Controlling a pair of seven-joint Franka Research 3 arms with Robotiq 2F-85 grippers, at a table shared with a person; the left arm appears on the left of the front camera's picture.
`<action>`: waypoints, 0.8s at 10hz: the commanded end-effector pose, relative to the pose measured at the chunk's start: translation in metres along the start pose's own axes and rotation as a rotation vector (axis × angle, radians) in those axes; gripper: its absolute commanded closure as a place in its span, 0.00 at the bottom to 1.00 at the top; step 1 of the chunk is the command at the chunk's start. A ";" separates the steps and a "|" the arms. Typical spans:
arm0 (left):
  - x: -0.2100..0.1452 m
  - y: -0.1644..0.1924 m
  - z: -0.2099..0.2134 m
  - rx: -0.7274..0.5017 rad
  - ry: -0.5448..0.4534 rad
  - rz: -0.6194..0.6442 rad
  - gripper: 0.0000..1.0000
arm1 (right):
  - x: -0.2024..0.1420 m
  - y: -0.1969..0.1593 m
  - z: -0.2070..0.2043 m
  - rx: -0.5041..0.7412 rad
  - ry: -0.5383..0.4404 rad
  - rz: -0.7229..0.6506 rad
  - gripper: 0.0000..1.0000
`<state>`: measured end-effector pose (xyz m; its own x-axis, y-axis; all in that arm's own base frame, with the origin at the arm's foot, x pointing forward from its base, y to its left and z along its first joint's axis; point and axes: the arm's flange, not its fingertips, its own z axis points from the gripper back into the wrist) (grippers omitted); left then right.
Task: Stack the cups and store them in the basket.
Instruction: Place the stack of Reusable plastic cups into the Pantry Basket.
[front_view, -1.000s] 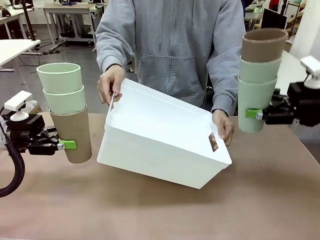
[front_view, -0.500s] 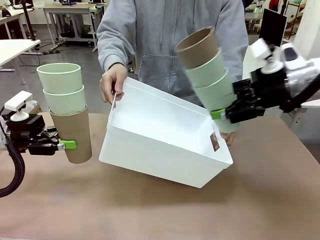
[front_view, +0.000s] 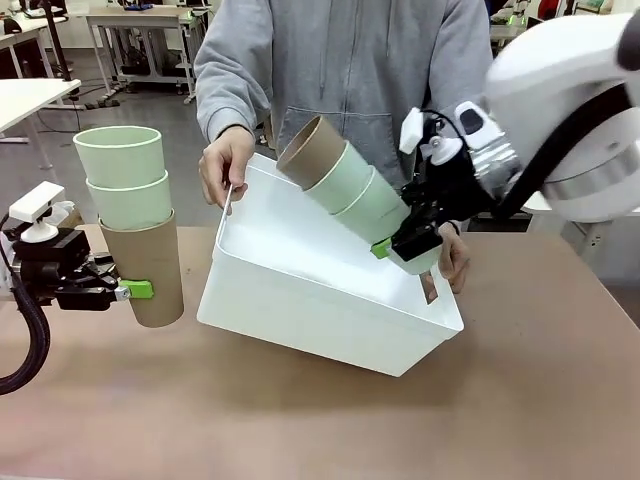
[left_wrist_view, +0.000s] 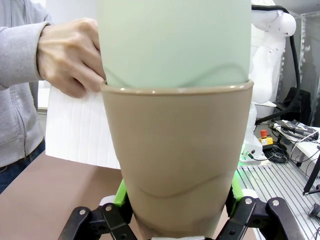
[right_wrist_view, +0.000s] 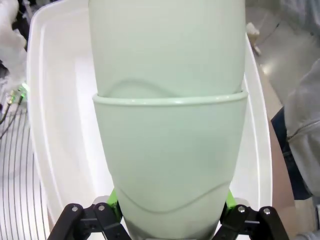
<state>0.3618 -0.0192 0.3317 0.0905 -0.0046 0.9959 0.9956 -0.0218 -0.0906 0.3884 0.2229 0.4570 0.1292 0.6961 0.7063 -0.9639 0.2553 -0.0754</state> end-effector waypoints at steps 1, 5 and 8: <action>0.006 0.000 0.000 0.003 -0.015 0.000 0.15 | 0.013 -0.003 -0.012 -0.016 0.071 -0.032 0.16; 0.006 0.000 0.000 0.003 -0.015 0.000 0.15 | -0.002 0.017 -0.045 -0.016 0.200 0.001 0.16; 0.006 0.000 0.000 0.003 -0.015 0.000 0.15 | -0.019 0.031 -0.070 -0.011 0.262 0.020 0.16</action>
<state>0.3618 -0.0192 0.3317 0.0905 -0.0046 0.9959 0.9957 -0.0218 -0.0906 0.3722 0.2586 0.3913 0.1451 0.8450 0.5147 -0.9727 0.2170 -0.0820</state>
